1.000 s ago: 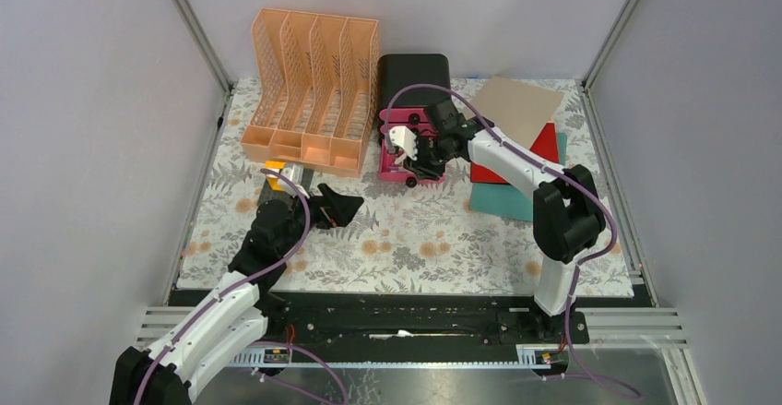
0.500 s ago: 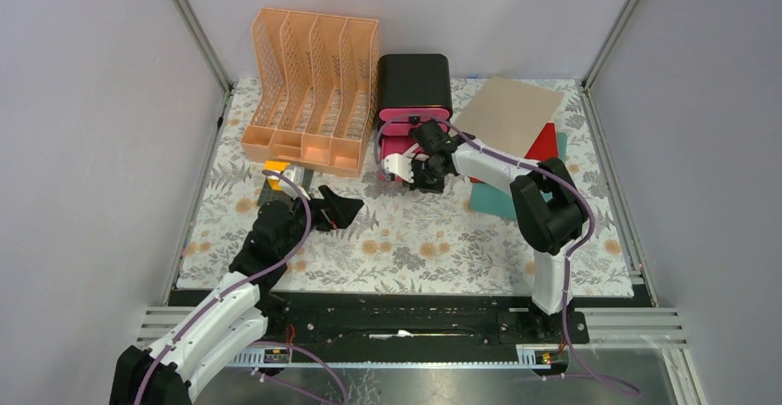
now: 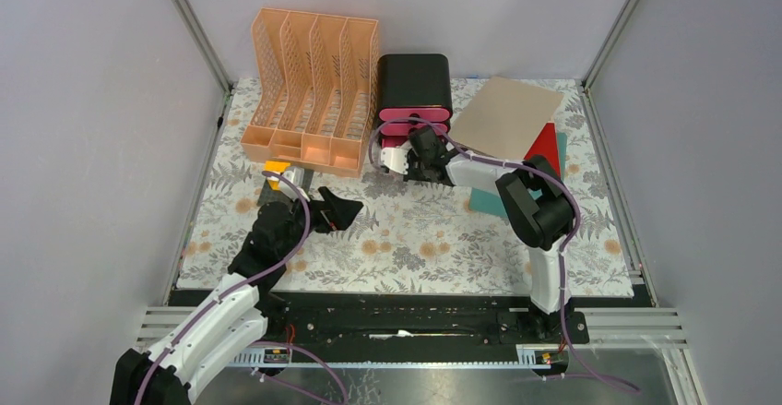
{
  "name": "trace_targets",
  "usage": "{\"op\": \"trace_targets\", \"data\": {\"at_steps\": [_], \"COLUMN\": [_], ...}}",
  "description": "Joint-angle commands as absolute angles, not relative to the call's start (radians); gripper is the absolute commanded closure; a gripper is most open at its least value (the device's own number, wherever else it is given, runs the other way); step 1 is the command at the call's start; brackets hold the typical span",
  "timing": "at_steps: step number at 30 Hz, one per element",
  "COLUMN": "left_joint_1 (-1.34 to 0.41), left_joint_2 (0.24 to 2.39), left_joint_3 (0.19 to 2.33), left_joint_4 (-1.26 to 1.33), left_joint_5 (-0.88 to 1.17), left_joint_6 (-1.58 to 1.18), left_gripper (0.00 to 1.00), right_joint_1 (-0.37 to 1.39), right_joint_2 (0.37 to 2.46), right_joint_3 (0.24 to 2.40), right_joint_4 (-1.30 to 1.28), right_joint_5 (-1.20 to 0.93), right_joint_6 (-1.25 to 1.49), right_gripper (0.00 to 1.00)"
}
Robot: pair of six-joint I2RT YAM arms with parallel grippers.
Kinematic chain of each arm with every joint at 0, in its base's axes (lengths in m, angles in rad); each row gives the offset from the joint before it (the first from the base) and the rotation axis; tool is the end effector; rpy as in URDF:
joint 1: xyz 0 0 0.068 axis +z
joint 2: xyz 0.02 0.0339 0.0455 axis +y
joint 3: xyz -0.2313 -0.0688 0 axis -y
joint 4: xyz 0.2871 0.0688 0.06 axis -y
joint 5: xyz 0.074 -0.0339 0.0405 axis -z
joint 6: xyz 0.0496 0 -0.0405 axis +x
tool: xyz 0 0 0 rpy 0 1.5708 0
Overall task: Organize the desk
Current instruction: Close the drawer in the storage box.
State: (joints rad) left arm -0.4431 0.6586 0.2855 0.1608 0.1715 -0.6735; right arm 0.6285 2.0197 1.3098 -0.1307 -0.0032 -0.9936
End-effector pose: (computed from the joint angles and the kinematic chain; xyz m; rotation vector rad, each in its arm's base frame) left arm 0.2190 -0.1133 0.1804 -0.0864 1.8809 -0.9404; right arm 0.3717 0.2704 0.0882 -1.7541 1.6643 -0.1640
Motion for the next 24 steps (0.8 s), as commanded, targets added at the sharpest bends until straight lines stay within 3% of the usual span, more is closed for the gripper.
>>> {"op": "trace_targets", "data": {"at_steps": [1, 12, 24], "left_joint_1": [-0.443, -0.443, -0.443], "left_joint_2": [0.634, 0.613, 0.599], "left_joint_3": [0.328, 0.349, 0.36], "left_joint_4": [0.171, 0.135, 0.115], "left_joint_5": [0.157, 0.148, 0.144], "left_joint_6": [-0.669, -0.661, -0.658], "left_gripper": [0.01, 0.01, 0.01], "right_joint_1": [0.633, 0.634, 0.634], "right_joint_2": [2.052, 2.183, 2.175], "right_joint_3": [1.307, 1.343, 1.338], "right_joint_4": [0.18, 0.49, 0.503], "right_joint_5": [0.108, 0.261, 0.269], "right_joint_6": [-0.981, -0.978, -0.93], "right_gripper": [1.0, 1.0, 0.9]}}
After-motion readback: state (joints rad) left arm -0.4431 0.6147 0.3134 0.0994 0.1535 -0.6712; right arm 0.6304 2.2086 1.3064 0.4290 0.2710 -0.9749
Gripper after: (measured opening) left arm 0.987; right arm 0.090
